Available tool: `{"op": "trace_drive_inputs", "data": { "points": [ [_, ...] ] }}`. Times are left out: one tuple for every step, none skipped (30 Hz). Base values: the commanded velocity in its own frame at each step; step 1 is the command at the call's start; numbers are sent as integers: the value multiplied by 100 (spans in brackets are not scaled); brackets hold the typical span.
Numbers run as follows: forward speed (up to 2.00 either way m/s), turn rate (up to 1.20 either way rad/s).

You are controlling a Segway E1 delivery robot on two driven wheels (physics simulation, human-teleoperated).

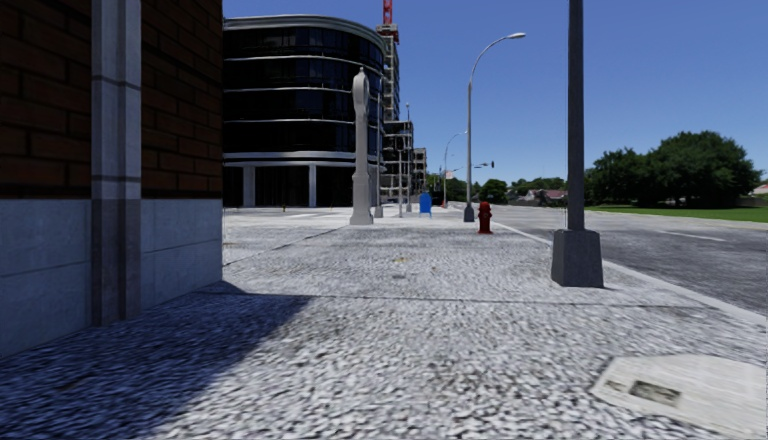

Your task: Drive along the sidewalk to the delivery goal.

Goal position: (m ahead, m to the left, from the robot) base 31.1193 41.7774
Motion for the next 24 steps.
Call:
{"op": "trace_drive_inputs", "data": {
  "points": [
    [200,29],
    [200,13],
    [200,13],
    [200,0],
    [200,0],
    [200,0],
    [200,0],
    [200,0],
    [200,0],
    [200,0],
    [200,0],
    [200,0],
    [200,0],
    [200,0],
    [200,0],
    [200,0],
    [200,0],
    [200,0],
    [200,0],
    [200,0],
    [200,0],
    [200,0],
    [200,0],
    [200,0]
  ]
}}
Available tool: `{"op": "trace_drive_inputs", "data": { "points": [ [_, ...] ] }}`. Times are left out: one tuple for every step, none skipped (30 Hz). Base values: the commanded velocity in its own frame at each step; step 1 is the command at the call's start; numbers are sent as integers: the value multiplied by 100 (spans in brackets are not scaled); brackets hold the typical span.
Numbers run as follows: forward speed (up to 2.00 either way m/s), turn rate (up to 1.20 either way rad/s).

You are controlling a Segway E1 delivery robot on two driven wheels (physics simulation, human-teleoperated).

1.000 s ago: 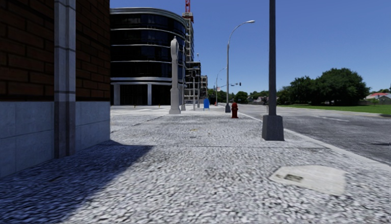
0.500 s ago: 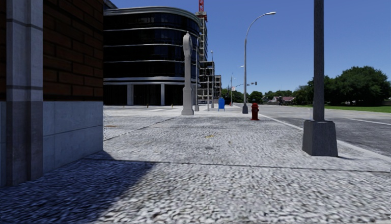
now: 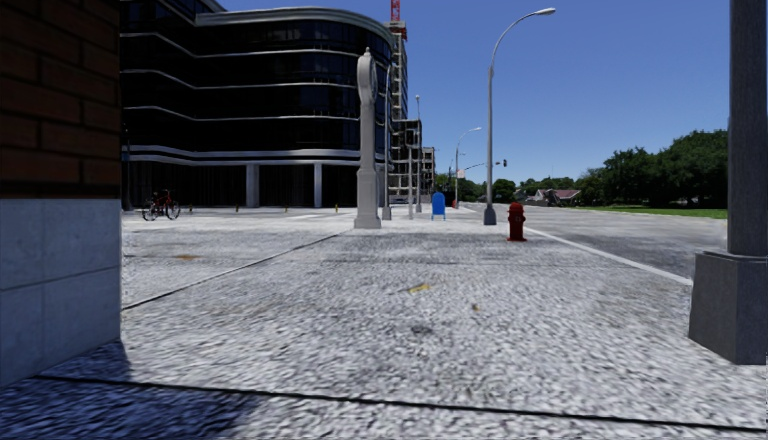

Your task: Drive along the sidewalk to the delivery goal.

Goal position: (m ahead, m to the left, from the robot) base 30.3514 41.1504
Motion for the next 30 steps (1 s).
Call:
{"op": "trace_drive_inputs", "data": {
  "points": [
    [200,6],
    [200,15],
    [200,15],
    [200,18],
    [200,18],
    [200,19],
    [200,19],
    [200,19],
    [200,21],
    [200,22],
    [200,25],
    [200,25],
    [200,29],
    [200,32],
    [200,34],
    [200,34],
    [200,34],
    [200,34],
    [200,36],
    [200,37],
    [200,37],
    [200,37],
    [200,37],
    [200,38],
    [200,38],
    [200,38],
    [200,38],
    [200,38],
    [200,38],
    [200,38]
  ]
}}
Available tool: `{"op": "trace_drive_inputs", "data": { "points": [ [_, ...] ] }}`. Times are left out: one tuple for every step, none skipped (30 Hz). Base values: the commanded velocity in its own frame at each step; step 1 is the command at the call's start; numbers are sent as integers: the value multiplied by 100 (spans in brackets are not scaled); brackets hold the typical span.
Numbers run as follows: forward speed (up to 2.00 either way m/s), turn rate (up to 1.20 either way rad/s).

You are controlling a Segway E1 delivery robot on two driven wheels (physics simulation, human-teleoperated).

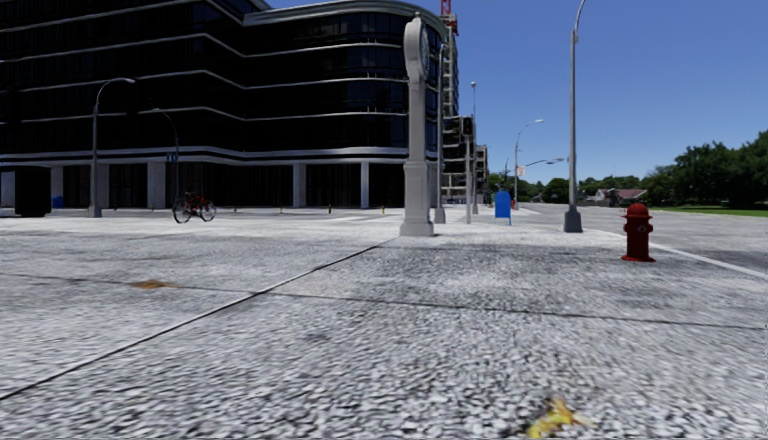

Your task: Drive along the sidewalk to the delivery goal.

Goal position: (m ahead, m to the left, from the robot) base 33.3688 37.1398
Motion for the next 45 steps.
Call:
{"op": "trace_drive_inputs", "data": {
  "points": [
    [200,38],
    [200,38],
    [200,38],
    [200,38],
    [200,38],
    [200,38],
    [200,38],
    [200,38],
    [200,38],
    [200,38],
    [200,38],
    [200,38],
    [200,38],
    [200,38],
    [200,38],
    [200,38],
    [200,38],
    [200,38],
    [200,0],
    [200,0],
    [200,0],
    [200,0],
    [200,0],
    [200,0],
    [200,0],
    [200,0],
    [200,0],
    [200,0],
    [200,0],
    [200,0],
    [200,0],
    [200,0],
    [200,0],
    [200,0],
    [200,0],
    [200,0],
    [200,0],
    [200,0],
    [200,0],
    [200,0],
    [200,0],
    [200,0],
    [200,0],
    [200,0],
    [200,0]
  ]
}}
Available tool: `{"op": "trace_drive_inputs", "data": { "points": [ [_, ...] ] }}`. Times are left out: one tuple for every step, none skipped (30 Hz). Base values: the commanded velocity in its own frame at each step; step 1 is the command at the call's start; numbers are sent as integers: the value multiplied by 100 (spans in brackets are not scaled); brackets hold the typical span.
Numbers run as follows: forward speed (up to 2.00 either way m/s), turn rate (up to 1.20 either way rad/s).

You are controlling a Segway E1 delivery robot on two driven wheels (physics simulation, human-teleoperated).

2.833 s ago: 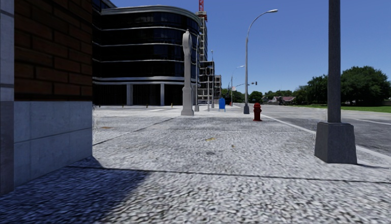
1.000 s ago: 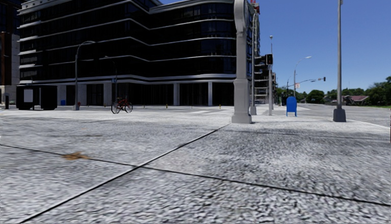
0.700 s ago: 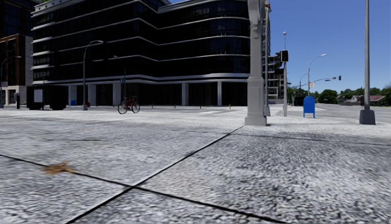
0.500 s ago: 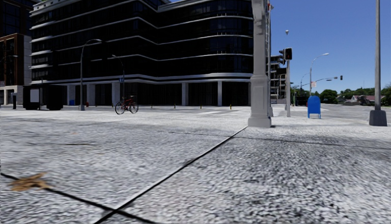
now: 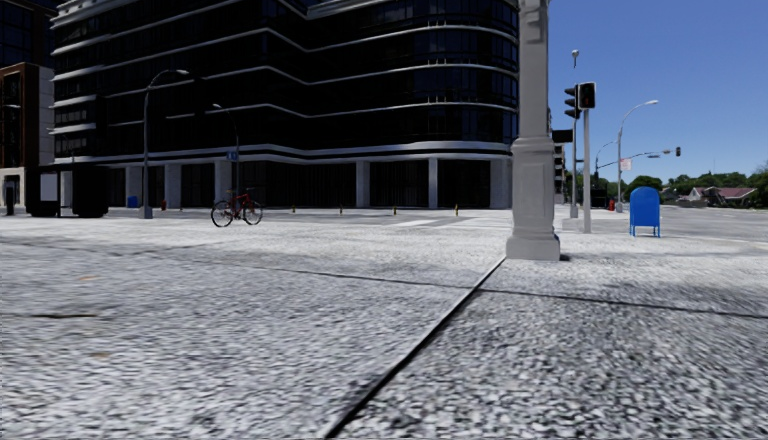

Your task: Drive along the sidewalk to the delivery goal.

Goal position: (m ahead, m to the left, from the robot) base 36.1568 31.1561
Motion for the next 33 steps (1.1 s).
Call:
{"op": "trace_drive_inputs", "data": {
  "points": [
    [200,0],
    [200,0],
    [200,0],
    [200,0],
    [200,0],
    [200,0],
    [200,0],
    [200,0],
    [200,0],
    [200,0],
    [200,0],
    [200,0],
    [200,0],
    [200,0],
    [200,0],
    [200,0],
    [200,0],
    [200,0],
    [200,0],
    [200,0],
    [200,0],
    [200,0],
    [200,0],
    [200,0],
    [200,0],
    [200,0],
    [200,0],
    [200,0],
    [200,0],
    [200,0],
    [200,0],
    [200,0],
    [200,0]
  ]
}}
